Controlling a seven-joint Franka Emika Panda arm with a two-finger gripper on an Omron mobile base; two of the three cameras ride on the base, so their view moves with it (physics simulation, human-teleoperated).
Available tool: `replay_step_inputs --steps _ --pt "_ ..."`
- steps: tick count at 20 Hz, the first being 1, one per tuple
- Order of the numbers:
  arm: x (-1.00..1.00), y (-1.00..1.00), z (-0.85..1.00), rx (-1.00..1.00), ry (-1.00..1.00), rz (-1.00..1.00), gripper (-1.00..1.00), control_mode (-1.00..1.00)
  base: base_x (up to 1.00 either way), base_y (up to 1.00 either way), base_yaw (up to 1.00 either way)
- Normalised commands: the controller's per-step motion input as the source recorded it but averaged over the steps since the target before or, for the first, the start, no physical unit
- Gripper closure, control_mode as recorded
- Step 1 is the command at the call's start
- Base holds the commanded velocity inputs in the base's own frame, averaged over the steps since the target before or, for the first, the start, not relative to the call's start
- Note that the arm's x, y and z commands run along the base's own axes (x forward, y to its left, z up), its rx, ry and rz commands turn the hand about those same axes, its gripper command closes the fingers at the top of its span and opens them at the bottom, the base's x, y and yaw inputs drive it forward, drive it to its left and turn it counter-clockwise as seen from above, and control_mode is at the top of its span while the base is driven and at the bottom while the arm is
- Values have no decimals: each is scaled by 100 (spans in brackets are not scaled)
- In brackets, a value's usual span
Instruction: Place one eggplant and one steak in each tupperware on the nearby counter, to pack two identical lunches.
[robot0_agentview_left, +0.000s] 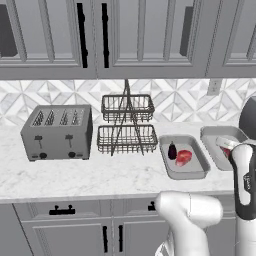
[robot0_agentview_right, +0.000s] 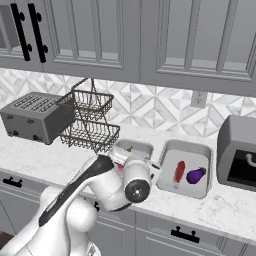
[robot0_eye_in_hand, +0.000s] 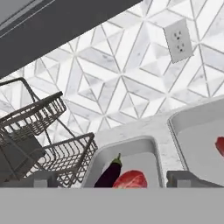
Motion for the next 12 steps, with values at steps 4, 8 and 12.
replay_step_inputs --steps 4,8,12 --pt "-100 -43 100 12 -57 0 -100 -100 0 0 0" --pt "-100 -4 100 1 -43 0 -100 -100 0 0 0" --pt "-51 1 58 -1 -27 5 -100 -100 0 0 0"
